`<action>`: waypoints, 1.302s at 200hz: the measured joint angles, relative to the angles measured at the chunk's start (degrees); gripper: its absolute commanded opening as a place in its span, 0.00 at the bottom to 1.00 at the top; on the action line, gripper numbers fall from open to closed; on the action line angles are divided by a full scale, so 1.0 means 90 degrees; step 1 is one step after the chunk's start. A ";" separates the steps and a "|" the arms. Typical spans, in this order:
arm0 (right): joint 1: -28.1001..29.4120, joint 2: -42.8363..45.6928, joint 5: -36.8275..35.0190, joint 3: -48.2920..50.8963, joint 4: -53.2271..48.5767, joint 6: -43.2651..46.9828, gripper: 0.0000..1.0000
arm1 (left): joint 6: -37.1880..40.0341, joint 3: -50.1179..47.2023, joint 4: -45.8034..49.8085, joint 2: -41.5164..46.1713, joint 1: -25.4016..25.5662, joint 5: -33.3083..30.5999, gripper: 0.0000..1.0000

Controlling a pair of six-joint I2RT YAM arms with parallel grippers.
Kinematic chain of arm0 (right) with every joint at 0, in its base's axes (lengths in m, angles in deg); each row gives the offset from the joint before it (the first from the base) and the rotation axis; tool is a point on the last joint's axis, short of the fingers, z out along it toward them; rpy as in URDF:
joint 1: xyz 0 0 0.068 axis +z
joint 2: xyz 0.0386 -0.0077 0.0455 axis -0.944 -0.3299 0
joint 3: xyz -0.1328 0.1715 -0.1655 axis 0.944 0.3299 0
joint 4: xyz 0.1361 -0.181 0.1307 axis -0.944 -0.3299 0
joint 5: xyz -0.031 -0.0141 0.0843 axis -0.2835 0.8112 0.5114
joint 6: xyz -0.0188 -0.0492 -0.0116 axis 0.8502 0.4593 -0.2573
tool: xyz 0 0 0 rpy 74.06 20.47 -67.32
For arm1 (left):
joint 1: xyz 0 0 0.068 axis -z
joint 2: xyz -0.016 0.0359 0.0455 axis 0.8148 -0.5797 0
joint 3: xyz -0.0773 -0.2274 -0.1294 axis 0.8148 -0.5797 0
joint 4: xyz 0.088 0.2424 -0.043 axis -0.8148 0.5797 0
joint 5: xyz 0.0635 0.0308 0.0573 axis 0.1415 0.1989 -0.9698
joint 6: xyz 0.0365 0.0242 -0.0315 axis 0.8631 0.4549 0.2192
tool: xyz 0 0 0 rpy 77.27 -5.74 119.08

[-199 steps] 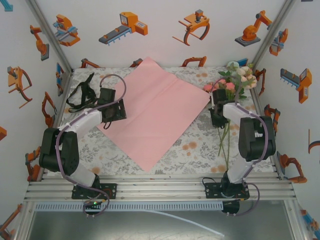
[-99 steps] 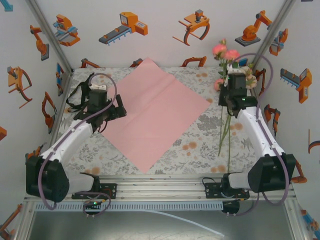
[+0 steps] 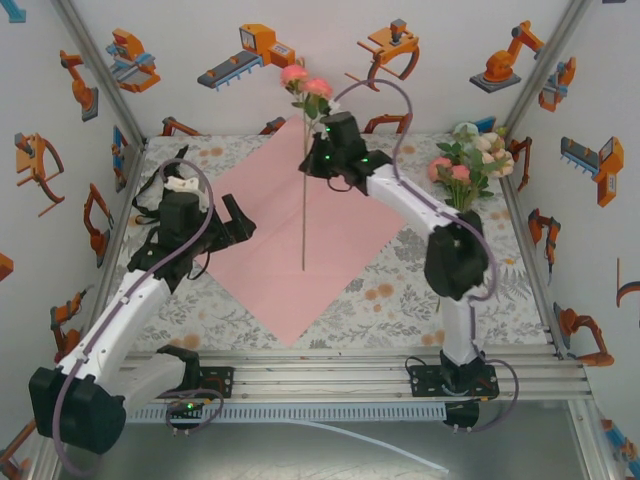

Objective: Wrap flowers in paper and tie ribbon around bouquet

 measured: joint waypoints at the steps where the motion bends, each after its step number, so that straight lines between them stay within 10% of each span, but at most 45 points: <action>1: 0.0007 -0.0051 0.0000 -0.0056 0.0010 -0.0015 0.00 | -0.0010 -0.0022 0.0000 0.0012 0.0002 0.0000 0.97; 62: 0.0605 -0.3631 0.0568 -0.4498 -0.0629 -0.0044 0.00 | -0.0172 -0.0457 0.0304 0.0444 0.0078 0.0146 0.97; 155: 0.0595 -0.4578 0.0845 -0.4724 -0.0102 0.0085 0.03 | -0.0204 -0.0500 0.0289 0.0260 0.0078 0.0155 0.97; 260: 0.0328 -0.3903 0.0964 -0.3509 0.0053 0.0527 0.37 | -0.0223 -0.0542 0.0226 -0.0170 0.0078 0.0134 0.97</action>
